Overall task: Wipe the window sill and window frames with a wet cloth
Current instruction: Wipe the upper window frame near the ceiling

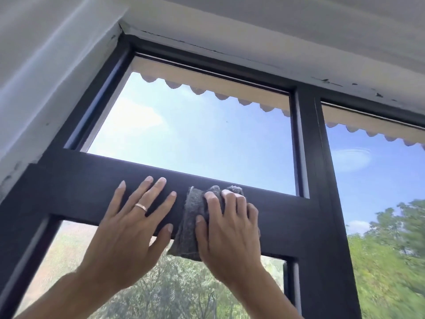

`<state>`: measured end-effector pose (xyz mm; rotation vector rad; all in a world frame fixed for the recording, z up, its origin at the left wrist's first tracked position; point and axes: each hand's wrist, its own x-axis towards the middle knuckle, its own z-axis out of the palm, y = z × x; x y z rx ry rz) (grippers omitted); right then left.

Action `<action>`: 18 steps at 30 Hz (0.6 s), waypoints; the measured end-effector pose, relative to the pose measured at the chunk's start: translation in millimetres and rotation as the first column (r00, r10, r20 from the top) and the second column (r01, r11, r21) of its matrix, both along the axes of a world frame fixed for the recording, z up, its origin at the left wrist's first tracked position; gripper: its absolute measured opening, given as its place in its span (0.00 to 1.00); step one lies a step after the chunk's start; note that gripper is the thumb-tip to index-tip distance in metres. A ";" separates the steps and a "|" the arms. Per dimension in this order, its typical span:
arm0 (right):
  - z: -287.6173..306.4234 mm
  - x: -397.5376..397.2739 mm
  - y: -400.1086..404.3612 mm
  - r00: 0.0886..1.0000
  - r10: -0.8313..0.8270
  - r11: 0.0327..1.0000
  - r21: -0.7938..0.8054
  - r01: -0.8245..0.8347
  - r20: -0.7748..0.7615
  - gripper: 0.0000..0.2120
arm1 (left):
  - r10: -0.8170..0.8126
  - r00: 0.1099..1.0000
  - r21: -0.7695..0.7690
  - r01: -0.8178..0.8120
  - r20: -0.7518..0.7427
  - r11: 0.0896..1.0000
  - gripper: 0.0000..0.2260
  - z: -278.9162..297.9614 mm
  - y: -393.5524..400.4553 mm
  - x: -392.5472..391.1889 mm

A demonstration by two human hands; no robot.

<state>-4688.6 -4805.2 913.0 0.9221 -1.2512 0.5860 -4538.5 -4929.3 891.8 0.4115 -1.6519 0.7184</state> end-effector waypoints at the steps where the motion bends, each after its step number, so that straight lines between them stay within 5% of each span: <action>1: -1.5 -5.4 4.3 1.000 -0.025 1.000 -0.012 0.025 0.006 0.17 | 0.007 1.000 -0.002 -0.007 0.010 1.000 0.25 -2.4 -3.5 4.5; 5: 0.6 14.0 -14.8 0.994 -0.016 0.992 -0.121 0.029 0.110 0.16 | 0.073 0.997 0.001 -0.073 0.018 0.997 0.25 -10.8 -19.8 25.1; 11: 9.8 85.7 -75.1 0.992 0.116 0.992 0.063 -0.113 -0.049 0.17 | 0.174 0.985 0.097 -0.171 -0.018 0.980 0.26 -30.3 -49.6 67.7; 18: 10.1 101.8 -97.0 0.992 0.128 0.991 -0.047 -0.128 -0.001 0.13 | 0.280 0.960 0.142 -0.278 0.007 0.950 0.28 -43.3 -74.8 119.1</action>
